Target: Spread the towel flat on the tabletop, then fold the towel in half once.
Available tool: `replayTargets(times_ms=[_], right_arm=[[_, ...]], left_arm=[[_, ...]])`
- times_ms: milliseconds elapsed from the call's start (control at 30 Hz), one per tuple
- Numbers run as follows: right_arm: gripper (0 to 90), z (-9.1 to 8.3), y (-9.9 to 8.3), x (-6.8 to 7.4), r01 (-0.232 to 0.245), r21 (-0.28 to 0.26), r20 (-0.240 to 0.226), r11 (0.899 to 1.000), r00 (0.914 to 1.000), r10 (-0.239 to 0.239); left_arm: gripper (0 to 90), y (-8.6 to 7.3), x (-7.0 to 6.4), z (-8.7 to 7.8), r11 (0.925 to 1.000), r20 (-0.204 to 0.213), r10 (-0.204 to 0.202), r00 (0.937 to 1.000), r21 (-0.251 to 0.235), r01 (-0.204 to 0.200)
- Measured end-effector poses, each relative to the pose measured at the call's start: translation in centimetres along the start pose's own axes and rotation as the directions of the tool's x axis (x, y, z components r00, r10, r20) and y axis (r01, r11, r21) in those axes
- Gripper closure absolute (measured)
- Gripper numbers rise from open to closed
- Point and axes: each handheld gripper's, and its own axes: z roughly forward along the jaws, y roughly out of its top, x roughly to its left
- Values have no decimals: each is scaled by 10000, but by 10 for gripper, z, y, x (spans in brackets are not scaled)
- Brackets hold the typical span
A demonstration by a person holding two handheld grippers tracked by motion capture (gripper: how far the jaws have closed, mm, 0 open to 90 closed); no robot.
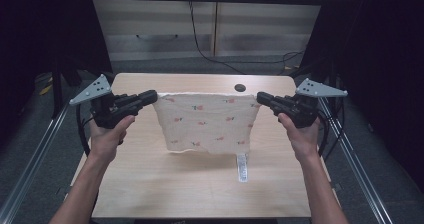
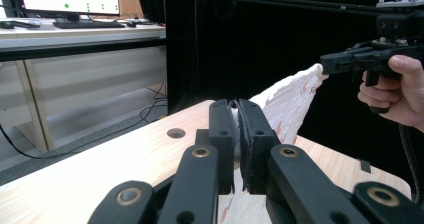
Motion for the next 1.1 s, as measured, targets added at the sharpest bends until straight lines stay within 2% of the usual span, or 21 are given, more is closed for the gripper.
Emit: replayTargets(times_ms=[300,433,500,667,767,833,900,933,967,1033,1100], right_arm=[[881,-17,1,16,250,-181,-101,9995,9996,-252],[881,-29,0,25,327,-177,-191,9993,9993,-330],[880,-33,0,30,281,14,-140,9996,9995,-281],[881,-44,-5,37,129,-73,-338,9999,9993,-132],[880,-46,-4,37,74,-206,-410,9998,9991,-83],[881,-43,-5,35,174,-147,-225,9997,9996,-178],[880,-33,-10,30,60,221,-36,9997,10000,-59],[881,-25,-17,25,5,571,196,9984,9998,-16],[881,-19,-23,20,-185,773,228,9968,9996,168],[880,-6,-37,11,-445,1112,268,9928,9988,418],[881,6,-49,4,-542,1465,372,9877,9981,492]], left_arm=[[858,-2,-15,-11,9995,179,231,9996,212,-235],[858,-4,-22,-18,9993,392,256,9989,271,-267],[858,-3,-27,-21,9985,451,386,9982,384,-403],[857,1,-35,-28,9993,734,209,9971,310,-232],[857,5,-38,-29,9984,612,365,9975,408,-390],[857,2,-34,-22,9970,501,307,9983,700,-342],[857,-7,-26,-13,9960,234,272,9994,841,-290],[857,-13,-21,-6,9950,208,40,9998,1000,-60],[857,-20,-14,0,9929,112,-150,9998,1185,136],[857,-34,0,14,9859,-139,-455,9989,1608,472],[856,-46,11,28,9755,-271,-699,9972,2071,740]])
